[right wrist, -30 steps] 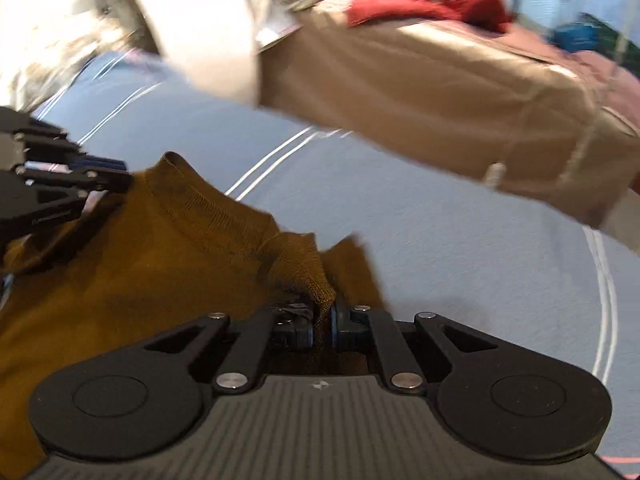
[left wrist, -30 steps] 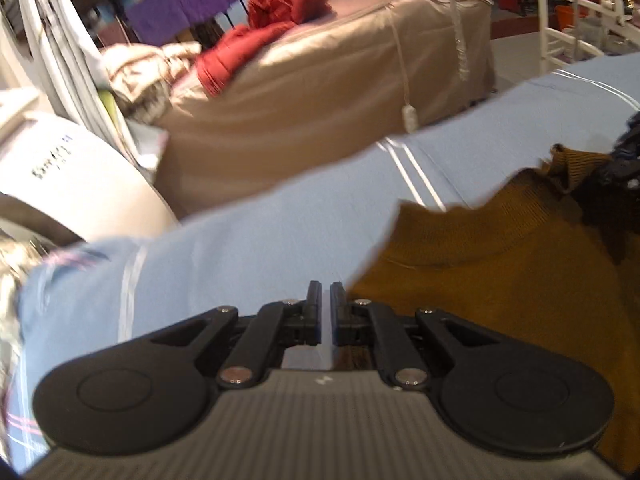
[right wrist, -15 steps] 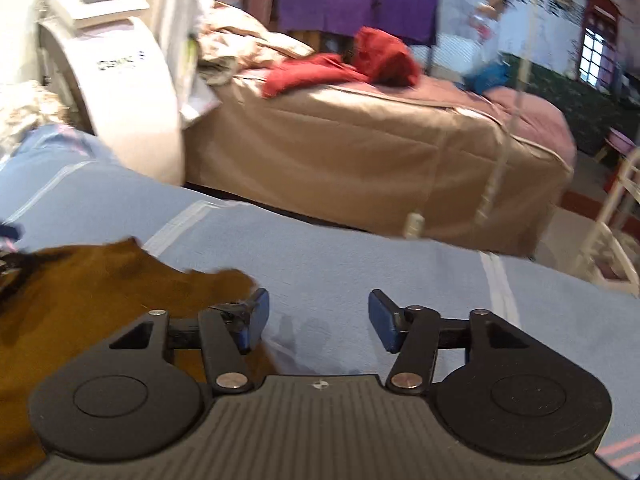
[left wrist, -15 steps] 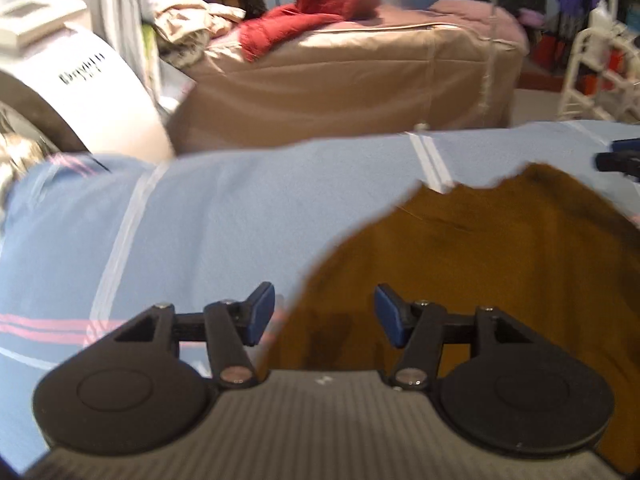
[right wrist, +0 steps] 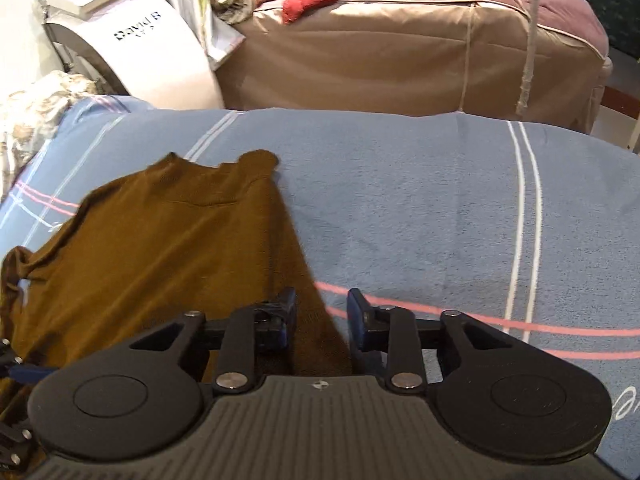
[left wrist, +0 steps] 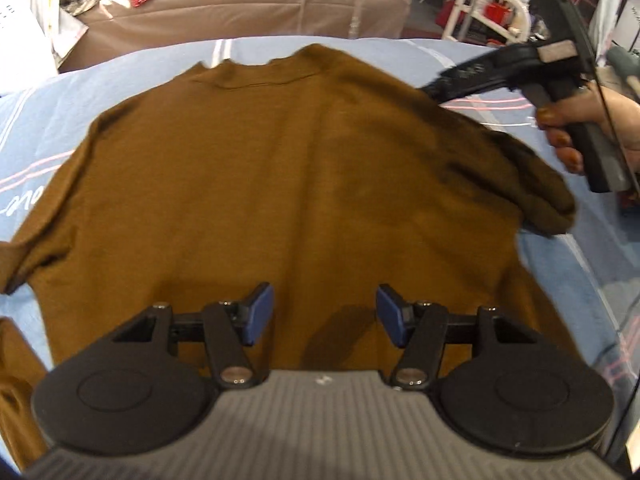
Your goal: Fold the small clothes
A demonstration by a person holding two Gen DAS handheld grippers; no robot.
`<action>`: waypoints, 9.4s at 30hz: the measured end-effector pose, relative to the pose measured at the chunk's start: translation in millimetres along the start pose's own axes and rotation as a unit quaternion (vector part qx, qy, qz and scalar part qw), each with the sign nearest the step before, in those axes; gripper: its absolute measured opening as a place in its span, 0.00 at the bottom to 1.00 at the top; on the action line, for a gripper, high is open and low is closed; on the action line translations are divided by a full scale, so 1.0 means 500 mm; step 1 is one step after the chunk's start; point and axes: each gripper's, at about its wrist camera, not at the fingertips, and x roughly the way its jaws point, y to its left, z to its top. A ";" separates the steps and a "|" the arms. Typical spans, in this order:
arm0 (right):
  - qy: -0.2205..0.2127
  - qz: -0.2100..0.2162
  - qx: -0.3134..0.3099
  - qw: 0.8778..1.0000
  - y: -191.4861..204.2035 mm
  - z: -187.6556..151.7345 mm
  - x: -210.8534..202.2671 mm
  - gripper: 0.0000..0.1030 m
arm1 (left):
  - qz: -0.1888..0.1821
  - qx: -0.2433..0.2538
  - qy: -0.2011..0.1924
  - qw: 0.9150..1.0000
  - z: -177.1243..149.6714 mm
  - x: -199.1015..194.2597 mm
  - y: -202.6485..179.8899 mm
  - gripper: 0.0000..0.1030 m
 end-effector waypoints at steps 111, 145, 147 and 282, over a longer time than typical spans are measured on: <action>-0.016 -0.063 0.119 0.991 -0.189 0.041 -0.093 0.04 | -0.018 -0.026 0.035 0.999 -0.115 -0.121 0.032 0.75; 0.000 -0.106 -0.156 0.982 0.043 -0.053 -0.065 0.03 | -0.021 -0.008 0.037 0.999 -0.123 -0.138 0.013 0.83; -0.004 -0.152 -0.131 0.980 0.008 -0.033 -0.049 0.01 | -0.022 -0.009 0.036 0.999 -0.124 -0.140 0.013 0.83; -0.097 -0.119 -0.113 0.982 0.137 -0.262 -0.167 0.80 | 0.242 -0.229 -0.095 0.938 -0.004 -0.191 0.370 0.77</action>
